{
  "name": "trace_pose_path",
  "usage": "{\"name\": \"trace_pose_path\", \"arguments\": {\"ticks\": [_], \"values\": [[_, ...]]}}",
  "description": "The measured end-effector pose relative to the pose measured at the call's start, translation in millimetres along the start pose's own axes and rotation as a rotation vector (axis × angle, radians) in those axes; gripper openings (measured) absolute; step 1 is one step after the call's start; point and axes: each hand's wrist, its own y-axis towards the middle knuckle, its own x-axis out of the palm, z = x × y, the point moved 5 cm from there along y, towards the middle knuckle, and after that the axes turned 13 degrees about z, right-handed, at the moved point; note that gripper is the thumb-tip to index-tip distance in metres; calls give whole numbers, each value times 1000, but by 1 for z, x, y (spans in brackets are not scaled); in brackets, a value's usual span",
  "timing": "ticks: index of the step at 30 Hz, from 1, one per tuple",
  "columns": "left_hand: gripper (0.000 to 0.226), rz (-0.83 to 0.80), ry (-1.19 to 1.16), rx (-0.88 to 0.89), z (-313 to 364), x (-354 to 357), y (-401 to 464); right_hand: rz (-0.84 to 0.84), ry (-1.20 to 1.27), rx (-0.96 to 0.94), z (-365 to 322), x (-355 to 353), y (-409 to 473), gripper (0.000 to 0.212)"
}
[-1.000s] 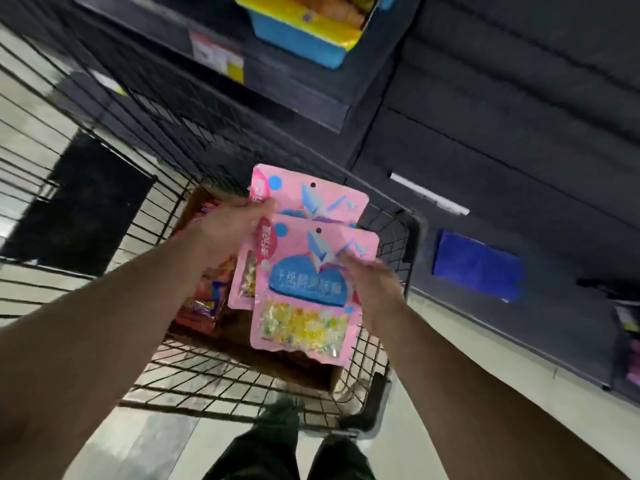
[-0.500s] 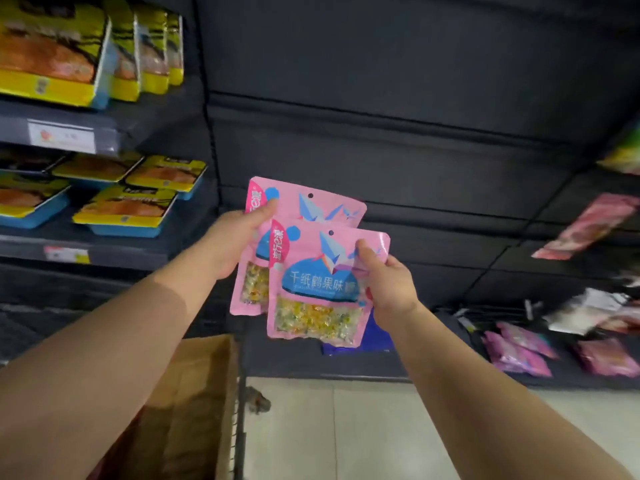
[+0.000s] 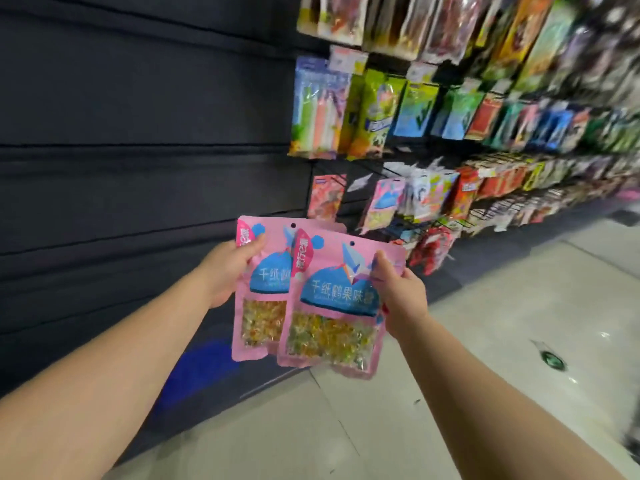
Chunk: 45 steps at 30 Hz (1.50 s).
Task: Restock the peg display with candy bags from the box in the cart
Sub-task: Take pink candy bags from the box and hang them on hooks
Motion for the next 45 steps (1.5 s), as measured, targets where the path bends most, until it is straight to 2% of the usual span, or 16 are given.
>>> {"name": "trace_pose_path", "arguments": {"ticks": [2, 4, 5, 8, 11, 12, 23, 30, 35, 39, 41, 43, 45], "values": [[26, -67, 15, -22, -4, 41, 8, 72, 57, 31, 2, -30, 29, 41], [25, -110, 32, -38, -8, 75, 19, 139, 64, 66, 9, -52, 58, 70], [26, -124, 39, -46, -11, 89, 27, 156, 69, 77, 15, -60, 75, 74], [26, -145, 53, -70, -22, 127, 53, 175, 45, 85, 13, -70, 110, 66], [24, -147, 62, -81, -30, 156, 93, 175, 9, 51, 3, -62, 146, 35], [23, -145, 60, -83, -31, 164, 109, 166, 8, 55, 3, -56, 163, 32], [30, -110, 120, -146, -28, 226, 287, 133, -93, 101, -26, 9, 341, 34], [29, -53, 139, -205, -43, 251, 337, 90, -116, 151, -17, 32, 420, 35], [26, 73, 134, -255, -60, 257, 356, 11, -182, 128, -1, 46, 487, 48], [23, 216, 56, -239, -74, 265, 369, -89, -261, 71, -12, 60, 535, 32], [24, 318, -3, -241, -86, 268, 371, -132, -323, 29, -21, 65, 565, 32], [33, 384, -52, -285, -99, 278, 367, -202, -336, 13, -31, 70, 590, 32], [30, 432, -93, -280, -103, 291, 364, -277, -376, -5, -44, 78, 609, 34]]}}
